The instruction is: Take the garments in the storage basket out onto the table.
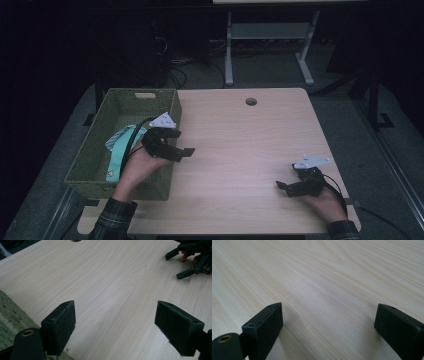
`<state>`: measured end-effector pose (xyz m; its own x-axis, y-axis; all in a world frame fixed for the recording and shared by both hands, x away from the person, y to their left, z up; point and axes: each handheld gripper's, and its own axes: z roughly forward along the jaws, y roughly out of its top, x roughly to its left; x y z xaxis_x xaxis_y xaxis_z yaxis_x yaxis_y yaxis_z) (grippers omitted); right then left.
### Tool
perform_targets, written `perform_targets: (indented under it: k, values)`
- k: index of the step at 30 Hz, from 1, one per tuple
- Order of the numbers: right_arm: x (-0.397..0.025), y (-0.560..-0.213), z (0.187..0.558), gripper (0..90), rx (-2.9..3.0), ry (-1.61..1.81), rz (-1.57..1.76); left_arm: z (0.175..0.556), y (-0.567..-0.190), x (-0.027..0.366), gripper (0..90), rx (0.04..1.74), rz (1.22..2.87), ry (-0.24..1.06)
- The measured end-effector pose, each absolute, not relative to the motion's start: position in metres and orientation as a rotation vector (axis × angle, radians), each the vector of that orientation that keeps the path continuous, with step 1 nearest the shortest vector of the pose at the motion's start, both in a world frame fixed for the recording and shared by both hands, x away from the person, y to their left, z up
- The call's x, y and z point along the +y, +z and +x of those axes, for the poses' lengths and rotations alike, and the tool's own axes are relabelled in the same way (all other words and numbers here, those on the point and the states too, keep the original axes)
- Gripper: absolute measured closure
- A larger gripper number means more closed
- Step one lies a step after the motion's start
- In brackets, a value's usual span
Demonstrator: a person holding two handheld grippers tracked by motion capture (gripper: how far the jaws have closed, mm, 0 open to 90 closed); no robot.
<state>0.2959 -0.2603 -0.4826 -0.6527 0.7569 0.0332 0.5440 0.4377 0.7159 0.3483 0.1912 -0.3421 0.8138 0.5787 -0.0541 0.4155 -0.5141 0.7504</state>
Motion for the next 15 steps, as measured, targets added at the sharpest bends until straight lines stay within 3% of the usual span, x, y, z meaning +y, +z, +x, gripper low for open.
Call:
perform_targets:
  k: [15]
  values:
    - [-0.26, -0.483, 0.296, 8.0, 2.401, 1.036, 1.123, 0.348, -0.34, 0.214, 16.7, 0.786, 2.178, 0.3]
